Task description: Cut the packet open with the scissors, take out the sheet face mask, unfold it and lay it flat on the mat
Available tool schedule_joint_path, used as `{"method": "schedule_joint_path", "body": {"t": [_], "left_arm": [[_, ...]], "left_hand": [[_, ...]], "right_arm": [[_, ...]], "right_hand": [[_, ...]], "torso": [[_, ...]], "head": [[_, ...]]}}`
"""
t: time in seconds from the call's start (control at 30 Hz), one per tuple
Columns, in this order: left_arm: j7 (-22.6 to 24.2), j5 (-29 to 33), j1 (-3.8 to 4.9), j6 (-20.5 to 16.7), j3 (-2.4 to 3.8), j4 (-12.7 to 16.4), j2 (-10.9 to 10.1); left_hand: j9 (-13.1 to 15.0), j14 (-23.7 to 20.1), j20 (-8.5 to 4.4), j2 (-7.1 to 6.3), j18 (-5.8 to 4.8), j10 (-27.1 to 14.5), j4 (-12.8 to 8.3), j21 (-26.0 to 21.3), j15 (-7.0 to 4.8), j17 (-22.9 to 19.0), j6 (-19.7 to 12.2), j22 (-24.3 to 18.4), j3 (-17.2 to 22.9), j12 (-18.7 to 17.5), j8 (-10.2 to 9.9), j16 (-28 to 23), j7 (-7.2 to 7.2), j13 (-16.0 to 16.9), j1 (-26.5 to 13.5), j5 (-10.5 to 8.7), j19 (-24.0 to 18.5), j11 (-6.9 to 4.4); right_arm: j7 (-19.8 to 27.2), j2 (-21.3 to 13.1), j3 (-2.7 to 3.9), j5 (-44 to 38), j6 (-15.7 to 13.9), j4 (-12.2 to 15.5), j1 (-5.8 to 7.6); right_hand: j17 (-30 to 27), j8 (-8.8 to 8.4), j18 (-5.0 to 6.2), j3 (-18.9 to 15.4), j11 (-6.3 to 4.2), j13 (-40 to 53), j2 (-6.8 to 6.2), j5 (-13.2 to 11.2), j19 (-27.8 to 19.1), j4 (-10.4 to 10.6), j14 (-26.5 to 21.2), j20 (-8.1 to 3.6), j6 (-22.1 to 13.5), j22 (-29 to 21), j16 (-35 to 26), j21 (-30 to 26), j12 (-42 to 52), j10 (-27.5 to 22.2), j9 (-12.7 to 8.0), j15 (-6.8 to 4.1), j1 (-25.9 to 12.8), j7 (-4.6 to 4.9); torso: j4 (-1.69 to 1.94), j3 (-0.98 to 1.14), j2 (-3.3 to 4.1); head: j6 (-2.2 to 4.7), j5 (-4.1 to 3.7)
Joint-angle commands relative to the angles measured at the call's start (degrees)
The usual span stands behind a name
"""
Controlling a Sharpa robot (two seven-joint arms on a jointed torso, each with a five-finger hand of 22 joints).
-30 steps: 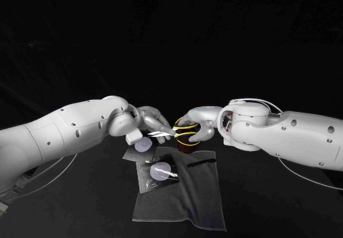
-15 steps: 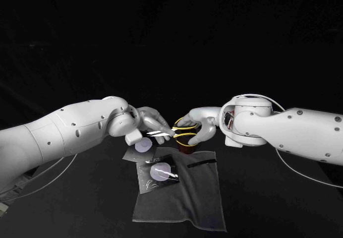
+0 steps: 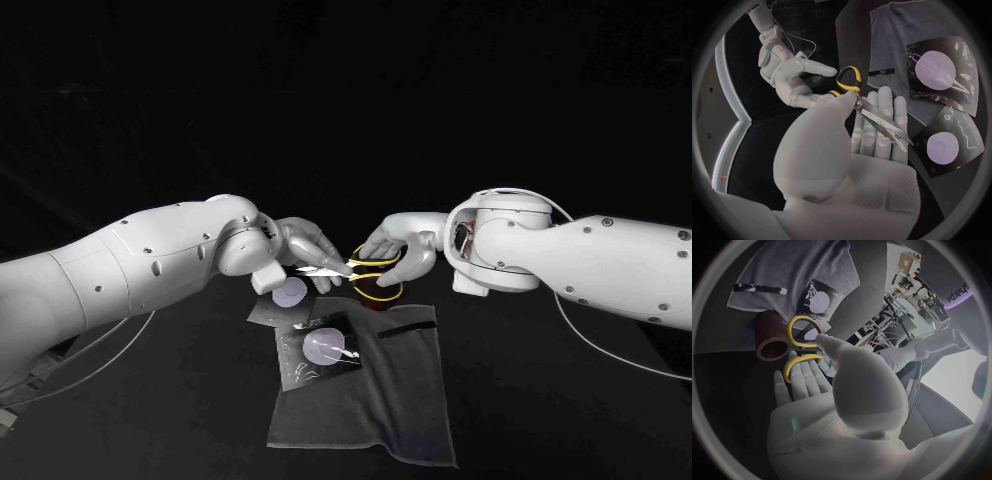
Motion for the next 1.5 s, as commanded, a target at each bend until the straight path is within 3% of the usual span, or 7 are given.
{"method": "schedule_joint_path", "body": {"t": [0.03,0.17,0.4,0.47,0.6,0.9,1.5], "left_arm": [[-2.70,-1.42,-0.28,-0.06,-0.32,-0.50,-0.34],[-2.79,-1.38,-0.28,-0.02,-0.32,-0.51,-0.38],[-2.89,-1.32,-0.28,0.08,-0.33,-0.50,-0.44],[-2.91,-1.30,-0.28,0.09,-0.33,-0.50,-0.45],[-2.95,-1.27,-0.28,0.17,-0.33,-0.50,-0.47],[-2.59,-0.88,-0.28,0.39,-0.33,-0.33,-0.73],[6.84,0.77,-0.33,1.81,-0.23,2.47,-2.74]], "left_hand": [[0.11,0.32,0.03,0.58,0.87,1.28,-9.62,0.29,-0.14,0.09,0.29,0.08,9.96,0.25,0.04,-0.38,0.06,0.02,0.04,0.17,-0.51,-0.96],[0.11,0.32,0.03,0.58,0.87,1.28,-9.62,0.29,-0.14,0.09,0.29,0.08,9.96,0.25,0.04,-0.38,0.06,0.02,0.04,0.17,-0.51,-0.96],[0.18,0.36,0.04,0.55,0.89,1.31,-9.75,0.35,-0.15,0.13,0.31,0.12,10.13,0.24,0.03,-0.42,0.05,0.02,-0.10,0.16,-0.56,-0.97],[0.18,0.36,0.04,0.55,0.89,1.31,-9.75,0.35,-0.15,0.13,0.31,0.12,10.13,0.24,0.03,-0.42,0.05,0.02,-0.10,0.16,-0.56,-0.97],[0.18,0.36,0.04,0.55,0.89,1.31,-9.75,0.35,-0.15,0.13,0.31,0.12,10.13,0.24,0.03,-0.42,0.05,0.02,-0.10,0.16,-0.56,-0.97],[0.26,0.38,0.06,0.54,0.89,1.34,-9.89,0.40,-0.15,0.18,0.31,0.16,10.34,0.22,0.01,-0.49,0.05,0.01,-0.30,0.16,-0.65,-0.97],[0.59,-0.17,0.31,0.55,0.79,0.90,-10.35,0.44,0.09,0.30,0.00,0.23,10.83,-0.14,-0.21,-1.07,0.21,-0.09,-1.13,0.15,-1.23,-0.78]], "right_arm": [[1.27,-0.19,0.36,0.15,-2.33,-0.19,0.40],[1.31,-0.24,0.36,-0.32,-1.31,-0.39,0.40],[2.05,-0.27,0.36,-0.56,-0.79,-0.59,0.40],[2.29,-0.31,0.36,-0.66,-0.47,-0.62,0.40],[2.23,-0.34,0.36,-0.55,0.11,-0.73,0.40],[5.34,-1.54,0.36,1.73,-8.25,-0.57,0.40],[8.04,-6.54,-0.53,26.14,-23.25,-5.63,-1.48]], "right_hand": [[-1.13,-1.12,-0.88,0.30,-0.12,-0.09,-0.86,0.27,-1.37,-0.03,-9.82,0.07,-2.81,-0.01,-1.05,-0.06,0.04,-2.54,-0.58,-1.18,-0.60,2.70],[-1.67,1.14,-0.88,-0.38,-3.24,-0.25,-1.03,0.31,-1.97,0.11,-22.21,0.10,4.89,0.08,-1.51,0.20,-0.07,-8.49,0.84,0.67,0.17,-0.73],[2.12,1.53,-0.80,0.97,-0.30,0.38,-1.10,0.57,-1.73,-0.13,4.02,0.08,6.03,0.36,5.01,0.87,0.94,3.78,1.22,-1.70,-0.14,1.13],[-1.47,4.04,-0.87,1.68,-2.14,-0.12,-1.27,0.48,-2.20,-0.81,-18.34,0.17,14.28,0.35,-1.54,0.98,0.06,-4.20,2.74,0.48,0.08,-0.85],[1.49,1.58,-0.83,2.84,-0.31,0.44,-1.45,0.55,-2.14,-1.04,1.66,0.08,7.45,0.47,3.61,1.35,1.00,5.96,1.47,-1.65,-0.80,1.91],[1.11,3.09,3.13,4.98,1.61,0.54,-1.01,-0.33,-1.45,-1.92,3.27,0.02,13.77,0.84,2.12,2.29,0.95,9.53,2.67,1.32,-0.69,2.81],[2.56,5.79,5.97,5.87,1.04,0.52,-1.98,-0.98,13.36,2.42,14.45,-0.07,18.22,3.66,6.53,8.92,1.13,16.66,3.46,-1.18,-5.22,4.79]], "torso": [[0.04,-0.02,0.03],[0.03,-0.02,0.02],[0.01,-0.01,0.01],[0.01,-0.01,0.01],[0.01,-0.01,0.01],[0.02,-0.04,0.00],[0.06,0.06,0.06]], "head": [[-0.01,-0.05],[0.03,-0.01],[-0.01,0.01],[-0.01,0.01],[0.07,-0.01],[0.14,-0.07],[0.81,-0.43]]}}
